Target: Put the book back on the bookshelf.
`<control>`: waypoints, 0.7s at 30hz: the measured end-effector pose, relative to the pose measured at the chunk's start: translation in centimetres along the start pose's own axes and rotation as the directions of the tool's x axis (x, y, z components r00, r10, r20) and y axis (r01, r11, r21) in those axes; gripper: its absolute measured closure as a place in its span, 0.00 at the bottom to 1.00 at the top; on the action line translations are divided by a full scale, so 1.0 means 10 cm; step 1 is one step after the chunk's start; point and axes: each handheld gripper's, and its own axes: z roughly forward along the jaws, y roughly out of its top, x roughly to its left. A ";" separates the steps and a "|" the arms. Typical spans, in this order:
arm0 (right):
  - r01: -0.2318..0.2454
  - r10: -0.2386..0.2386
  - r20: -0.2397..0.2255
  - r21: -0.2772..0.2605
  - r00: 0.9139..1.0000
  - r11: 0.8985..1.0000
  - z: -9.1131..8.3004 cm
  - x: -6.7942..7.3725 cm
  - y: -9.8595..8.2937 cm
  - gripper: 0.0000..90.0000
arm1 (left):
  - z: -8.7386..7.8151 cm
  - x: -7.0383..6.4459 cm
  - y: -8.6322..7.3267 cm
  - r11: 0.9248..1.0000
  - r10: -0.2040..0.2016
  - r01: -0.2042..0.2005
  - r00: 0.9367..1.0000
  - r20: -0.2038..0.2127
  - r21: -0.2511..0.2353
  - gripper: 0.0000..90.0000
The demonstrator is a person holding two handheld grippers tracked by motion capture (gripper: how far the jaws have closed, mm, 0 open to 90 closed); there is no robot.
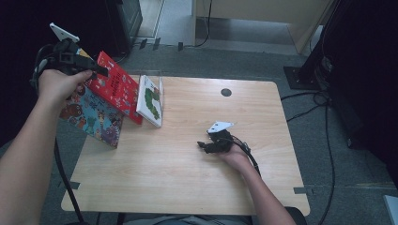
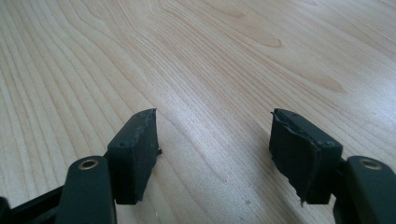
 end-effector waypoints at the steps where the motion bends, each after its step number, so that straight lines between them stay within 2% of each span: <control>1: 0.002 -0.002 -0.003 0.002 1.000 1.000 0.00 0.00 0.00 0.35 | 0.01 -0.01 -0.03 1.000 0.008 -0.008 1.000 0.004 0.005 0.51; 3: 0.004 -0.004 -0.004 0.003 1.000 1.000 0.01 0.00 0.01 0.34 | 0.05 -0.04 -0.10 1.000 0.023 -0.023 1.000 0.007 0.016 0.50; 7: 0.008 -0.008 -0.009 0.004 1.000 1.000 0.02 0.00 0.02 0.32 | 0.09 -0.10 -0.22 0.999 0.035 -0.036 0.998 0.043 0.015 0.49; 11: 0.008 -0.007 -0.009 0.006 1.000 1.000 0.02 0.01 0.02 0.32 | 0.15 -0.19 -0.31 0.997 0.068 -0.069 0.997 0.045 0.024 0.48; 14: 0.007 -0.007 -0.009 0.006 1.000 1.000 0.02 0.01 0.02 0.32 | 0.19 -0.26 -0.38 0.996 0.084 -0.086 0.994 0.070 0.025 0.48; 21: 0.007 -0.007 -0.009 0.006 1.000 1.000 0.02 0.01 0.02 0.32 | 0.36 -0.41 -0.51 0.991 0.122 -0.127 0.988 0.092 0.042 0.46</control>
